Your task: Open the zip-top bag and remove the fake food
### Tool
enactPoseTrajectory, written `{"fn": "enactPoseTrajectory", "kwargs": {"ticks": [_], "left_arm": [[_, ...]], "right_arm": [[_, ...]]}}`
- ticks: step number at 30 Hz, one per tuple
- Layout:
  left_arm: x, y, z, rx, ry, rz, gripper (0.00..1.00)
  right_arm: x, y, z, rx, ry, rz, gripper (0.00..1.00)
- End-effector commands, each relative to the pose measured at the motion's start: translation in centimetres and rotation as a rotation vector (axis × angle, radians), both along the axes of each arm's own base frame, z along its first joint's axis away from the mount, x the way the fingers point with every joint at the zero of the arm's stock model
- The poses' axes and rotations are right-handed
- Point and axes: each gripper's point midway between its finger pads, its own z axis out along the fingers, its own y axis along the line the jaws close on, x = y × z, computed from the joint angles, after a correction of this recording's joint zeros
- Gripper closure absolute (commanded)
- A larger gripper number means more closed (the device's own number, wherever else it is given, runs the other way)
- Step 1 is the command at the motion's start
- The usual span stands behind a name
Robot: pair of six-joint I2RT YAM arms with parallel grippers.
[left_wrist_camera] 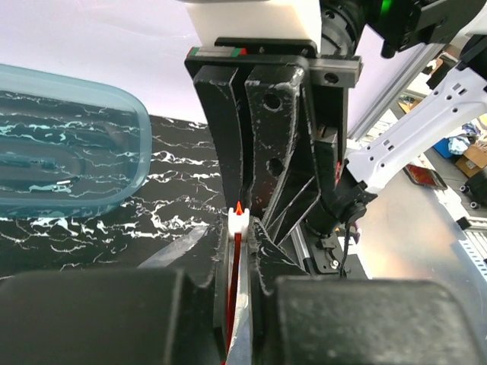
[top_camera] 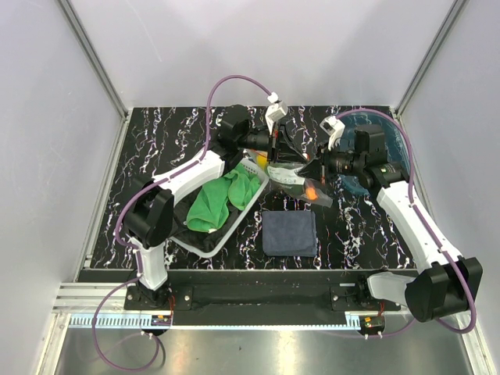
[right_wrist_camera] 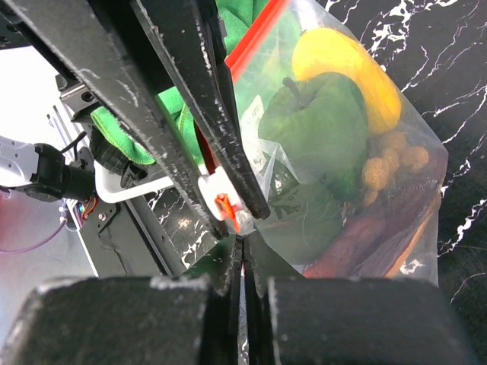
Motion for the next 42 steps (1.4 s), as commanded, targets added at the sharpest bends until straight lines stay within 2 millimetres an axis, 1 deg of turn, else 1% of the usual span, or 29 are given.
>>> {"fn": "enactPoseTrajectory", "kwargs": {"ticks": [1, 2, 3, 5, 6, 7, 8, 9, 13, 14, 15, 17, 18, 19, 21, 26, 27, 29, 30, 31, 32, 33, 34, 35, 36, 37, 38, 41, 42], "left_arm": [[-0.7, 0.4, 2.4, -0.028, -0.096, -0.020, 0.97], [-0.7, 0.5, 2.6, -0.028, -0.101, -0.018, 0.98], [-0.8, 0.5, 2.4, -0.023, -0.094, -0.021, 1.00], [-1.0, 0.6, 2.4, -0.020, -0.085, -0.021, 1.00], [-1.1, 0.7, 2.5, -0.024, -0.088, -0.020, 1.00], [-1.1, 0.8, 2.2, -0.019, -0.079, -0.019, 1.00], [-1.2, 0.8, 2.4, -0.023, -0.085, -0.018, 1.00], [-1.3, 0.9, 2.3, -0.021, -0.083, -0.022, 1.00], [-1.1, 0.8, 2.5, -0.025, -0.079, -0.007, 1.00], [-0.9, 0.8, 2.6, -0.025, -0.084, 0.001, 1.00], [-0.1, 0.8, 2.2, -0.011, -0.068, 0.039, 1.00], [0.7, 1.1, 1.9, -0.001, -0.081, 0.075, 1.00], [1.2, 1.4, 1.6, 0.006, -0.082, 0.085, 1.00], [1.4, 1.6, 1.7, 0.007, -0.085, 0.094, 1.00], [2.0, 2.0, 1.4, 0.017, -0.081, 0.109, 1.00], [3.1, 2.5, 1.3, 0.018, -0.069, 0.124, 1.00], [3.1, 2.5, 1.4, 0.016, -0.055, 0.121, 1.00], [2.9, 2.2, 1.8, -0.007, -0.059, 0.095, 1.00], [2.6, 2.1, 2.1, -0.014, -0.017, 0.084, 1.00], [2.5, 2.0, 2.5, -0.027, -0.008, 0.075, 1.00], [2.1, 1.9, 3.1, -0.050, 0.009, 0.052, 1.00], [1.9, 1.9, 3.4, -0.060, 0.016, 0.042, 1.00], [1.7, 1.8, 4.0, -0.084, -0.006, 0.024, 1.00], [1.3, 1.9, 4.1, -0.086, 0.024, 0.013, 1.00], [1.1, 1.8, 4.1, -0.091, 0.031, 0.004, 1.00], [0.9, 1.9, 4.6, -0.109, 0.011, -0.007, 1.00], [0.7, 2.0, 4.7, -0.109, 0.030, -0.015, 1.00], [0.2, 2.0, 4.6, -0.109, 0.041, -0.042, 1.00], [0.1, 2.0, 4.6, -0.110, 0.040, -0.046, 1.00]], "right_arm": [[-0.3, -0.2, 1.9, 0.009, -0.084, 0.005, 0.95], [-0.2, -0.3, 1.9, 0.004, -0.088, -0.003, 0.87], [-0.2, -0.3, 1.9, 0.002, -0.090, -0.002, 0.85], [0.0, -0.3, 2.0, 0.003, -0.092, -0.004, 0.80], [0.2, -0.3, 1.9, 0.002, -0.087, -0.006, 0.79], [0.3, -0.2, 2.0, 0.002, -0.089, -0.004, 0.80], [0.4, -0.2, 2.2, 0.002, -0.094, -0.006, 0.82], [0.5, -0.2, 2.1, 0.001, -0.096, -0.003, 1.00], [0.9, 0.0, 2.1, 0.015, -0.089, -0.008, 1.00], [1.1, -0.2, 2.0, 0.014, -0.075, -0.039, 1.00], [1.2, -0.4, 2.2, 0.015, -0.082, -0.056, 1.00], [1.6, -0.9, 1.9, 0.014, -0.082, -0.116, 1.00], [1.6, -1.3, 2.7, 0.019, -0.118, -0.146, 1.00], [2.0, -1.8, 2.3, 0.008, -0.117, -0.194, 1.00], [2.0, -2.2, 2.9, 0.025, -0.122, -0.232, 1.00], [2.4, -3.1, 3.1, 0.028, -0.120, -0.307, 1.00], [2.5, -3.0, 3.2, 0.034, -0.129, -0.306, 1.00], [2.1, -1.9, 3.2, 0.062, -0.122, -0.228, 1.00], [2.0, -1.2, 3.7, 0.086, -0.136, -0.181, 1.00], [1.2, -0.3, 3.9, 0.110, -0.124, -0.103, 1.00], [1.2, 0.0, 3.1, 0.110, -0.083, -0.077, 0.88], [1.1, 0.2, 3.2, 0.109, -0.069, -0.055, 0.82], [1.1, 0.3, 2.8, 0.092, -0.072, -0.036, 0.80], [0.9, 0.3, 2.2, 0.077, -0.049, -0.023, 0.76], [1.1, 0.1, 2.4, 0.066, -0.061, -0.028, 0.72], [1.4, 0.0, 2.4, 0.053, -0.077, -0.035, 0.68], [1.4, -0.1, 2.7, 0.052, -0.085, -0.040, 0.60], [1.8, -0.3, 3.1, 0.039, -0.112, -0.049, 0.55], [1.7, -0.1, 3.1, 0.041, -0.118, -0.033, 0.55]]}}
